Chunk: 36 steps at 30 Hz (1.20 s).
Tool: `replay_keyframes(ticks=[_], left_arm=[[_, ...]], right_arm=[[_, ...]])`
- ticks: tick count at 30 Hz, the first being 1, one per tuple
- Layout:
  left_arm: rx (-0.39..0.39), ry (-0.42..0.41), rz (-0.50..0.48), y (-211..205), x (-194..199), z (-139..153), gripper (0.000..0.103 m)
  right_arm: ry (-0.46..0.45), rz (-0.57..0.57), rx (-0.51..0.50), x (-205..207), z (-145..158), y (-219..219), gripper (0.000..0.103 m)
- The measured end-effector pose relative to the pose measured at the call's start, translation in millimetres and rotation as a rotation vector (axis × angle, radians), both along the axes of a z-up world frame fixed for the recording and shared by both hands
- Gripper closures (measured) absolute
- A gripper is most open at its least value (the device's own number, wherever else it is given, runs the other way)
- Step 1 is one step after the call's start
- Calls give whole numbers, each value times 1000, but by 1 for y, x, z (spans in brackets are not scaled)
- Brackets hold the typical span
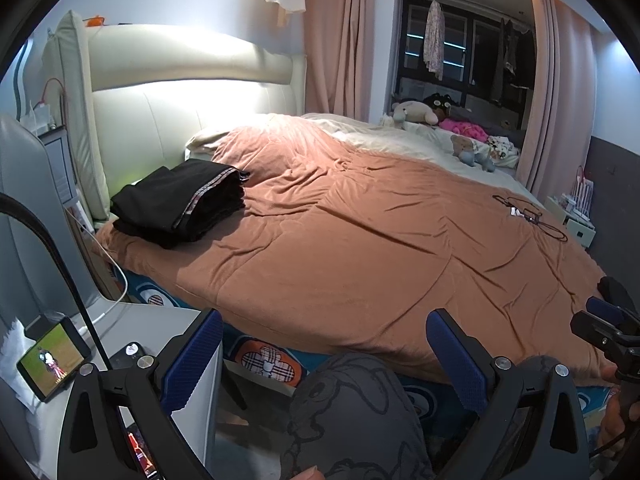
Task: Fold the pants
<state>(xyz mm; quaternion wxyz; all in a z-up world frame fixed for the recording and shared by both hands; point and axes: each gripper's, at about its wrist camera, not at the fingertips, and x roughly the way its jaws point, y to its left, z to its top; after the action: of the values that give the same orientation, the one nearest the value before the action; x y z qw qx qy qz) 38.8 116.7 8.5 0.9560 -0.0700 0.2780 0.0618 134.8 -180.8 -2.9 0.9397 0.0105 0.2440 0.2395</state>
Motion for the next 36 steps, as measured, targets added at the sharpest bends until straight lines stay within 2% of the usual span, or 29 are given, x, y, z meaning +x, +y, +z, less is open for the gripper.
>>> replay_keyframes(ticks=[36], left_arm=[[10, -26, -28, -10, -9, 8, 1]], right_arm=[[-24, -27, 17, -8, -1, -10, 0]])
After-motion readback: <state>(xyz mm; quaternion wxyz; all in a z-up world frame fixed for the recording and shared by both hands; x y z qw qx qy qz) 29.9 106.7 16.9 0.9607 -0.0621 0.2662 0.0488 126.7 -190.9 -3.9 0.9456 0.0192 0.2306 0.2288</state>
